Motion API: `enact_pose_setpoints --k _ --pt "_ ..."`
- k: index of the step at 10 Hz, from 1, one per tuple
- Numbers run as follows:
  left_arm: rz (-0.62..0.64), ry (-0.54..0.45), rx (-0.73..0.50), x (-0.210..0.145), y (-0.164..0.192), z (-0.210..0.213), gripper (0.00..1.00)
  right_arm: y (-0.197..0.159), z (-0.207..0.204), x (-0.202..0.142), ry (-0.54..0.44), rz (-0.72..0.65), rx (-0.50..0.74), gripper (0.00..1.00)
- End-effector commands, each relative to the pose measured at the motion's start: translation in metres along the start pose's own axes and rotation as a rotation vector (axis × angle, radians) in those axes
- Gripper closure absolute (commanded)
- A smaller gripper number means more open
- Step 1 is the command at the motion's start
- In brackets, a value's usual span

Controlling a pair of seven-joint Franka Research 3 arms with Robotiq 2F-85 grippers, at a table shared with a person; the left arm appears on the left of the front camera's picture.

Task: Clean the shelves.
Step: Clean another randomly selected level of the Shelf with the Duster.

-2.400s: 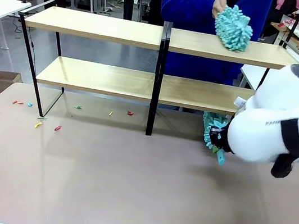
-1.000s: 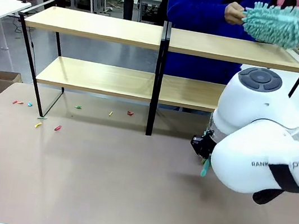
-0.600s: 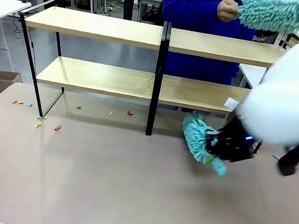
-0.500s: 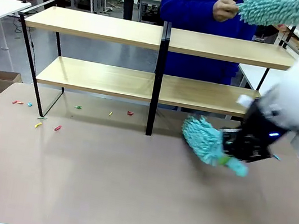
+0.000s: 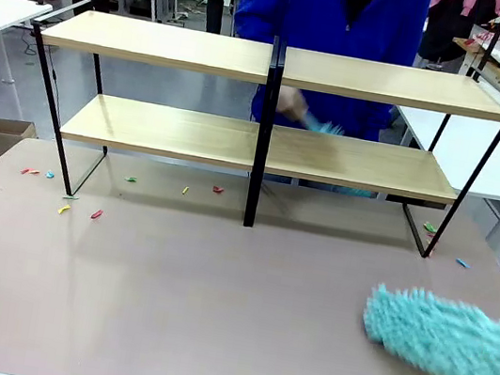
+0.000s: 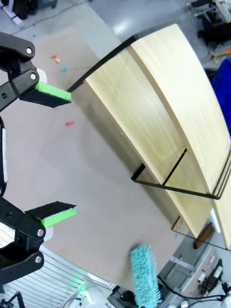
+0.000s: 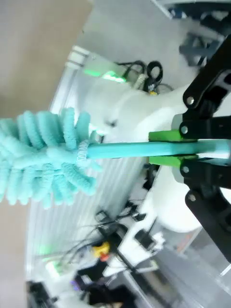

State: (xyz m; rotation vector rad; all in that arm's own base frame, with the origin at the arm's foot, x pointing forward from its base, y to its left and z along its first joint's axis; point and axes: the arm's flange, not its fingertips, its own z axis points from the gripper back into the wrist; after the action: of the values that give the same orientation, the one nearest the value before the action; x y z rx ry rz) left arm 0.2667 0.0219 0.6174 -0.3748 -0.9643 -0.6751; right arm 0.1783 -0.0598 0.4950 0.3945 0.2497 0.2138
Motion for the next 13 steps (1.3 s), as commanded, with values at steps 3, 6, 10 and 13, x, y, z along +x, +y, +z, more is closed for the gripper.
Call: enact_pose_setpoints --k 3,6,10,13 --pt "-0.005 -0.010 -0.015 0.000 0.001 0.000 0.00 0.000 0.000 0.000 0.000 0.000 0.000 0.87" --pt "-0.005 -0.010 -0.015 0.000 0.001 0.000 0.00 -0.021 0.005 -0.011 -0.019 0.204 0.053 0.87" --pt "-0.005 -0.010 -0.015 0.000 0.001 0.000 0.00 -0.022 0.099 -0.060 -0.131 0.493 0.078 0.87" --pt "-0.005 -0.010 -0.015 0.000 0.001 0.000 0.00 -0.024 0.178 -0.106 -0.303 0.704 0.123 0.87"
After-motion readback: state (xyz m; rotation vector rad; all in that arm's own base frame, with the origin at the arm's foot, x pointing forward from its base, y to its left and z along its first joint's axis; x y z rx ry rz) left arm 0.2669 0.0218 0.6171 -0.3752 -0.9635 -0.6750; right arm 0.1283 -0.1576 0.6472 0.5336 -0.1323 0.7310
